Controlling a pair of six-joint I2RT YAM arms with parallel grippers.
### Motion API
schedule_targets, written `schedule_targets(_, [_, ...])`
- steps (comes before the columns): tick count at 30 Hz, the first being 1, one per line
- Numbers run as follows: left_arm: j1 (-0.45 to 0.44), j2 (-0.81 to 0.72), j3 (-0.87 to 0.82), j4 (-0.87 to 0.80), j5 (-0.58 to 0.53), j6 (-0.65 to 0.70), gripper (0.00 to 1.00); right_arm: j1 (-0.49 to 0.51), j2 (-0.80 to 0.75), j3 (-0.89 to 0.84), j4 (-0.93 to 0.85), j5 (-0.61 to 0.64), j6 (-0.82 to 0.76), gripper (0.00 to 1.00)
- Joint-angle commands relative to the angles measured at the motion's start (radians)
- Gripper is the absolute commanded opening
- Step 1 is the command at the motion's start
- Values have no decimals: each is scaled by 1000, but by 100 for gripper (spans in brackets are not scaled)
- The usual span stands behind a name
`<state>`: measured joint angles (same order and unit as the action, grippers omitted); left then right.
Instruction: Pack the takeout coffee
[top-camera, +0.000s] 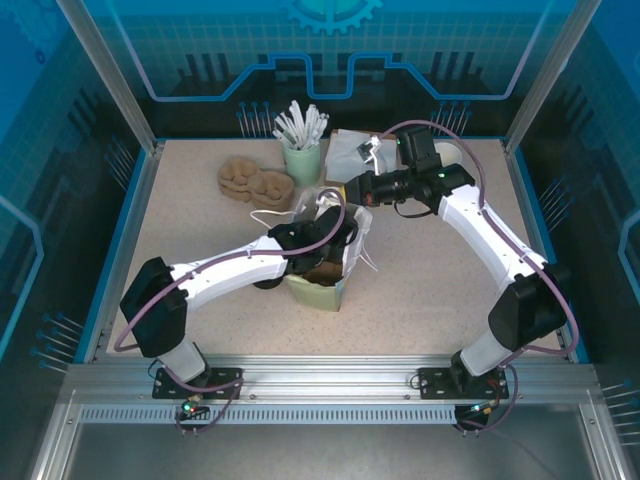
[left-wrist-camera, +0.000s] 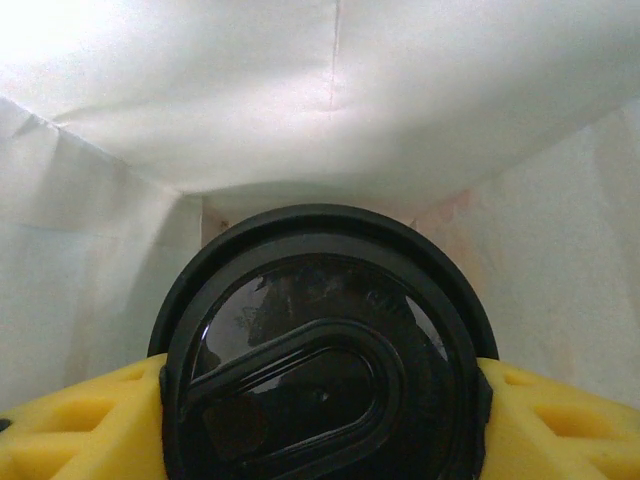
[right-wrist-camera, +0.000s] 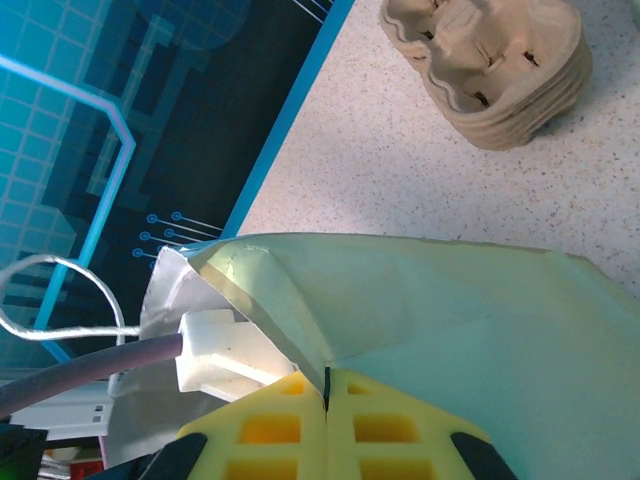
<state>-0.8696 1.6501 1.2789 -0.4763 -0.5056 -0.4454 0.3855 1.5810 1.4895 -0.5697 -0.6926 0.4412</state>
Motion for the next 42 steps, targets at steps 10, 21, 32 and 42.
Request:
schedule_targets(10, [33,76,98,-109,71,-50,49,-3,-37,-83,-22,-97,-3,0])
schedule_targets(21, [69,168,201,-211,148,-67,49,-26,-32,-113,2,-120,-3,0])
schedule_targets(32, [98,236,228,-217,217,-37,48,-58,11,-35,-41,-103,-8,0])
schedule_targets(42, [99,270,192,-201,277,-29,46,-59,24,0,-51,-71,-3,0])
